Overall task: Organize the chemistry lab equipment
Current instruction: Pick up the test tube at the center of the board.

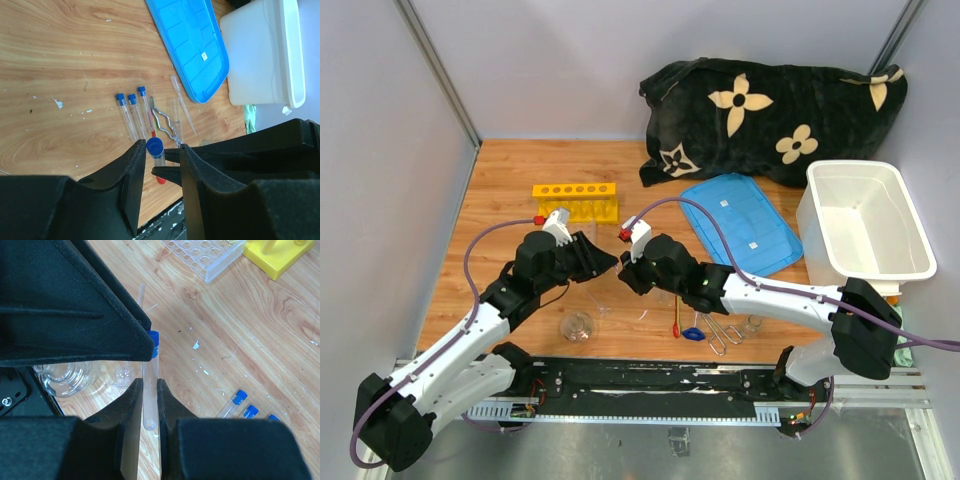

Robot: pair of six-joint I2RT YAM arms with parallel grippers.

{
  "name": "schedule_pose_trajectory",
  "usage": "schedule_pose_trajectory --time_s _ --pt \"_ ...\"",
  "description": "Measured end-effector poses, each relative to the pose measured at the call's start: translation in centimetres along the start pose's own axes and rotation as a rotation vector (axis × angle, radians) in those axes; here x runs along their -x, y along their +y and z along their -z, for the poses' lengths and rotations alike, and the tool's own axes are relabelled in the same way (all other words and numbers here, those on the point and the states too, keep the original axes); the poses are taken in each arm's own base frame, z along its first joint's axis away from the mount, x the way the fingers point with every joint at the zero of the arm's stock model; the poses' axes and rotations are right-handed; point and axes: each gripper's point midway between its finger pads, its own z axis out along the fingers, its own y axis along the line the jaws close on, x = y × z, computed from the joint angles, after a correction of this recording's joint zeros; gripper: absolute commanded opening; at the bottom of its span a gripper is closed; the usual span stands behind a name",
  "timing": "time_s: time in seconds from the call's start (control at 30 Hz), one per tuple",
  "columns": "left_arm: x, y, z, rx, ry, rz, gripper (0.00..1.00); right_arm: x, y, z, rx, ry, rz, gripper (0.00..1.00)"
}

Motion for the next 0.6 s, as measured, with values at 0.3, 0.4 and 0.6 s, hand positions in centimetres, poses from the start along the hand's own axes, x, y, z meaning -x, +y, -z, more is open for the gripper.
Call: schedule_pose_trajectory --time_s 0.3,0.4,0.6 --pt "-0.19 0.07 -0.12 0.003 0.007 -0.001 0.34 -0.05 -0.02 0.01 -0.001 0.002 0.0 0.01" --pt "-0.32 0.18 -0.23 0.007 0.013 0.0 0.34 -0.05 -0.02 0.01 -0.001 0.002 0.0 0.01" --pt "-0.69 0.38 -0.46 0.016 0.027 0.0 0.34 -0.05 -0.02 0.01 -0.001 0.002 0.0 0.01"
